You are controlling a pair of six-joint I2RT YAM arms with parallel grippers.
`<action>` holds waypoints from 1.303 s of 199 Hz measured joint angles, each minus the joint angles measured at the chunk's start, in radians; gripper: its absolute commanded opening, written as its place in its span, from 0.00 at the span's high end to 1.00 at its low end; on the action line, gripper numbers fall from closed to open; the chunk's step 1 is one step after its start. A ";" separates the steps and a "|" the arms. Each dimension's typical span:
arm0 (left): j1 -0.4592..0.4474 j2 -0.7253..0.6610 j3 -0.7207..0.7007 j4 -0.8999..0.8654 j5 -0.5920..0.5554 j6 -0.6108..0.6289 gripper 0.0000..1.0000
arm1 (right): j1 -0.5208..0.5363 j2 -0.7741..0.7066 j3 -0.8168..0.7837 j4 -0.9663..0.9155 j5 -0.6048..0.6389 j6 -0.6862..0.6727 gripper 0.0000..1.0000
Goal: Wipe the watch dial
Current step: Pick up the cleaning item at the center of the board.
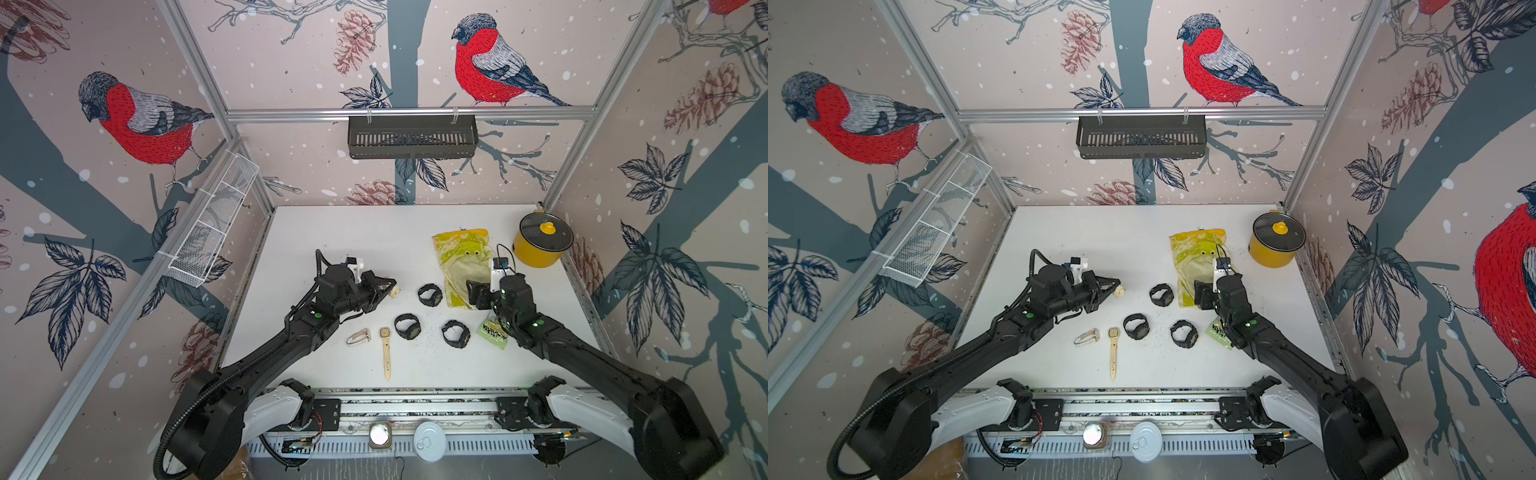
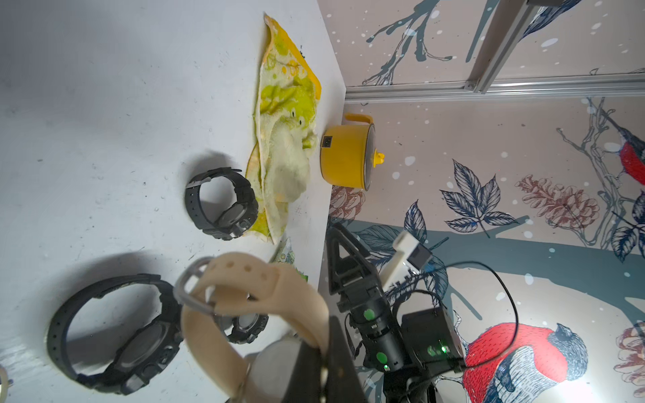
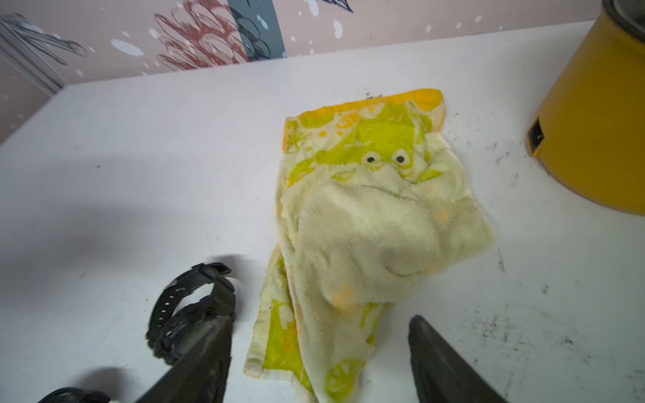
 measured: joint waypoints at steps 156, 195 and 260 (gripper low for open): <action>0.100 -0.068 -0.067 0.084 0.033 -0.061 1.00 | -0.122 0.787 0.569 -0.195 0.061 -0.028 0.27; 0.100 -0.063 -0.093 0.121 0.047 -0.097 1.00 | -0.115 0.834 0.583 -0.114 0.049 -0.004 0.78; 0.101 -0.056 -0.124 0.172 0.069 -0.158 1.00 | -0.130 0.604 0.473 -0.148 -0.034 -0.009 0.96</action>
